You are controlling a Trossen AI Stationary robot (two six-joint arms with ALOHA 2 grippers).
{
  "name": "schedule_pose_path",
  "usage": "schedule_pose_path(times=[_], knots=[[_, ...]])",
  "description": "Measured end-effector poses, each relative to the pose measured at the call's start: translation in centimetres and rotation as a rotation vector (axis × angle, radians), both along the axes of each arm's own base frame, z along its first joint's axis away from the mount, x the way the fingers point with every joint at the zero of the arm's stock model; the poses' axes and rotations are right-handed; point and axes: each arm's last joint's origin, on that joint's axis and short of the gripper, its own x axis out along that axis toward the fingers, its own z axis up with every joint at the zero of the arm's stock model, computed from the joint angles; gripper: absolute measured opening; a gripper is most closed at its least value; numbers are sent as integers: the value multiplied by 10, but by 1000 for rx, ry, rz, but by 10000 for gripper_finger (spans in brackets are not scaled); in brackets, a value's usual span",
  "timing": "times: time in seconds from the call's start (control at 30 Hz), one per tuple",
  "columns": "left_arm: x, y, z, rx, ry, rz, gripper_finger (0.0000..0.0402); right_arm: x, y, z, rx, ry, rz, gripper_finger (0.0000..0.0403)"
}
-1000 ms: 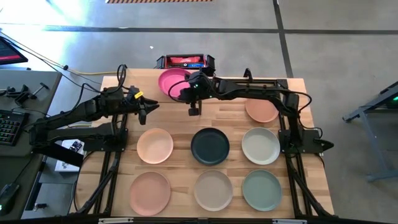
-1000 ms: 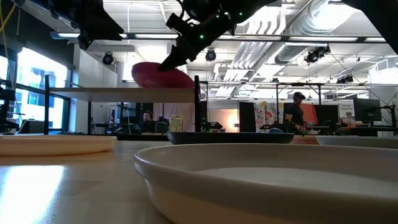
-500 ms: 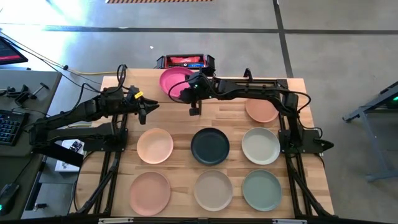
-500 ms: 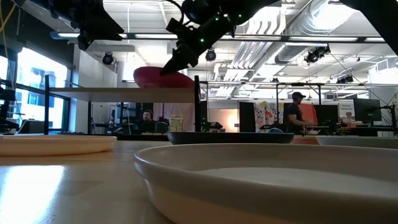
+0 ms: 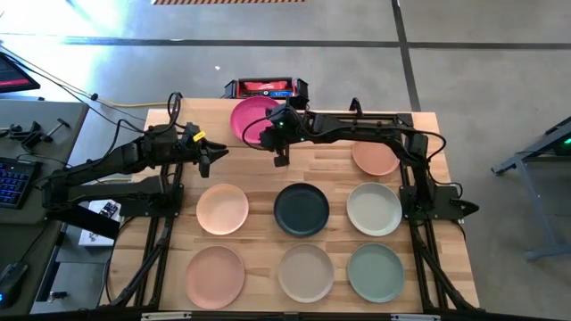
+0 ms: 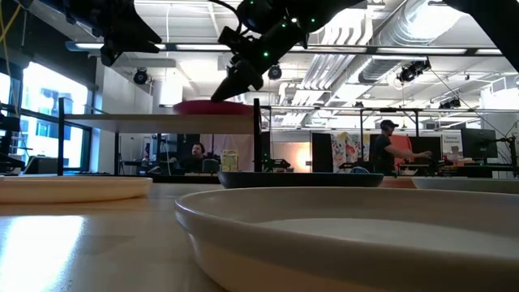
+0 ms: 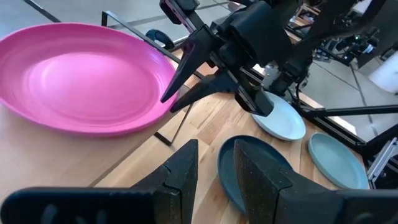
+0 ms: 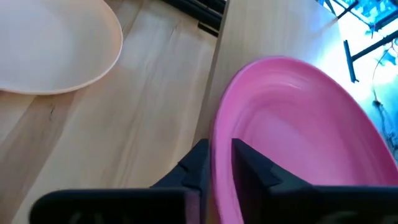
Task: Place and stack plates onto a shelf
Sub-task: Put the pink plate on the shelf, then stack the brown plate on top of the pink plate on the shelf
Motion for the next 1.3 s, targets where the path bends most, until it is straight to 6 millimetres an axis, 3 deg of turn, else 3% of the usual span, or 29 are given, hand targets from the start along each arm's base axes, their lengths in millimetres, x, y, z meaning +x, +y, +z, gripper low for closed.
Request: schedule_pose_path(times=[0.33, 0.67, 0.97, 1.3], knots=[[0, 0, 0, -7, -3, 9, 92, 0, 0, 2, -27, 9, -1, 64], [0, 0, 0, -7, -2, 11, 92, -3, 12, 50, 0, 44, 8, 64], [-1, 0, -1, -11, 10, 11, 92, -25, 39, 82, 176, 230, -65, 64], [0, -3, -2, -51, 9, -88, 92, -48, 76, 75, 348, 524, -185, 64]])
